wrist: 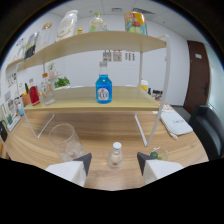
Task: Make me a cup of Mojito.
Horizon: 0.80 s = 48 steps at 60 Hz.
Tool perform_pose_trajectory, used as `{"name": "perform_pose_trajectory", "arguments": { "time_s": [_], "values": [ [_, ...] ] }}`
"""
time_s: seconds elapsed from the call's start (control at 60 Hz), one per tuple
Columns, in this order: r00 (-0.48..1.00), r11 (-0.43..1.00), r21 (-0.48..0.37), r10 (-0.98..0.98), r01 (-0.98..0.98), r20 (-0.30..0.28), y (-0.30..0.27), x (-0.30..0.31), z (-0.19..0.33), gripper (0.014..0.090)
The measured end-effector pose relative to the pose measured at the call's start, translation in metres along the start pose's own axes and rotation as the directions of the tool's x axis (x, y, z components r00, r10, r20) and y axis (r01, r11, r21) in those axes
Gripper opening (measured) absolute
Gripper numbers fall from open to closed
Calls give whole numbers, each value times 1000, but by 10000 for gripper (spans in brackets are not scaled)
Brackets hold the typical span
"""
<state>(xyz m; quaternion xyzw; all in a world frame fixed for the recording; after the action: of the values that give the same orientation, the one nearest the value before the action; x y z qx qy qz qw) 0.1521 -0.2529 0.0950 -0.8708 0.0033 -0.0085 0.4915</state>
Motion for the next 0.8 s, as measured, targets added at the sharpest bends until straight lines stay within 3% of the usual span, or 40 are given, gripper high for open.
{"name": "perform_pose_trajectory", "arguments": {
  "time_s": [0.217,0.433,0.7,0.8],
  "values": [
    [999,998,40,40,-39,-35,-16,-39,-68,853],
    [999,999,3,44,-44,17,12,-90,-98,862],
    [997,997,-63,50,-46,64,34,-116,-95,848],
    [997,999,-37,21,-19,69,17,-124,-98,854]
  ]
}}
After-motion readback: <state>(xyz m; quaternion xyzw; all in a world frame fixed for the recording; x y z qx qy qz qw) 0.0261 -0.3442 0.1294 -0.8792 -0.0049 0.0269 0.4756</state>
